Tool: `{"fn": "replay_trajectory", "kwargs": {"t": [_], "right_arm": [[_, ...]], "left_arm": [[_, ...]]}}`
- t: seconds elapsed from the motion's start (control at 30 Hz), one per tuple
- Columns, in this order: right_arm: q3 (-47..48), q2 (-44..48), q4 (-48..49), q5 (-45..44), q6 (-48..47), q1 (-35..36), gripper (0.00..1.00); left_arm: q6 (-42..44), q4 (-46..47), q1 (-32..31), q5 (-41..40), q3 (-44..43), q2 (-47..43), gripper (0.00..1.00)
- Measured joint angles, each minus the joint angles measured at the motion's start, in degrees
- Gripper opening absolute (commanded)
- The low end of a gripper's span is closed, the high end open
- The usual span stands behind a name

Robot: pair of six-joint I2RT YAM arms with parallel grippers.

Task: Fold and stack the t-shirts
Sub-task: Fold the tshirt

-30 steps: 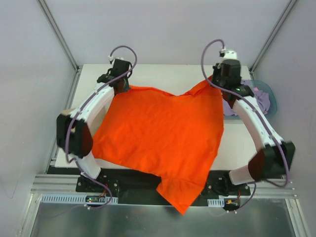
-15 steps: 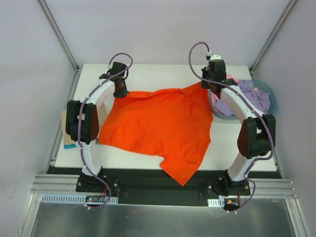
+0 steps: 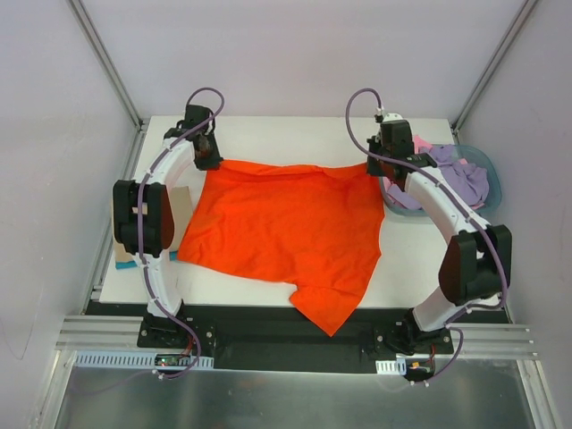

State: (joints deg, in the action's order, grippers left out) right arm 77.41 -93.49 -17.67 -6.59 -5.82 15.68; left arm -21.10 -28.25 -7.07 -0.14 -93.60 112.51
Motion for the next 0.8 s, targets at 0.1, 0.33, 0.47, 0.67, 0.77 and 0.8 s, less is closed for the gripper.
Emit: {"fn": "replay_trajectory", "kwargs": {"t": [0.1, 0.33, 0.47, 0.67, 0.77, 0.8], "right_arm": [[-3.06, 4.50, -1.88, 0.96, 0.85, 0.33, 0.00], [-10.84, 14.58, -7.04, 4.17, 3.02, 1.25, 0.00], [-14.10, 18.23, -9.57, 4.74, 4.31, 2.47, 0.01], [-17.51, 20.50, -12.24, 4.92, 6.56, 4.83, 0.00], [-19.19, 21.57, -14.23, 4.52, 7.30, 6.19, 0.00], [-19.26, 21.75, -14.84, 4.37, 7.39, 6.47, 0.00]], "left_arm": [[0.90, 0.22, 0.07, 0.33, 0.33, 0.00, 0.00], [1.07, 0.61, 0.04, 1.42, 5.46, -0.22, 0.00], [0.85, 0.63, 0.09, 1.38, 9.88, -1.81, 0.00], [-0.42, -0.28, 1.88, 1.22, 14.91, -6.32, 0.00], [-0.96, -0.37, 3.39, 1.31, 15.08, -8.02, 0.00], [-1.09, -0.42, 3.89, 1.44, 15.13, -8.63, 0.00]]}}
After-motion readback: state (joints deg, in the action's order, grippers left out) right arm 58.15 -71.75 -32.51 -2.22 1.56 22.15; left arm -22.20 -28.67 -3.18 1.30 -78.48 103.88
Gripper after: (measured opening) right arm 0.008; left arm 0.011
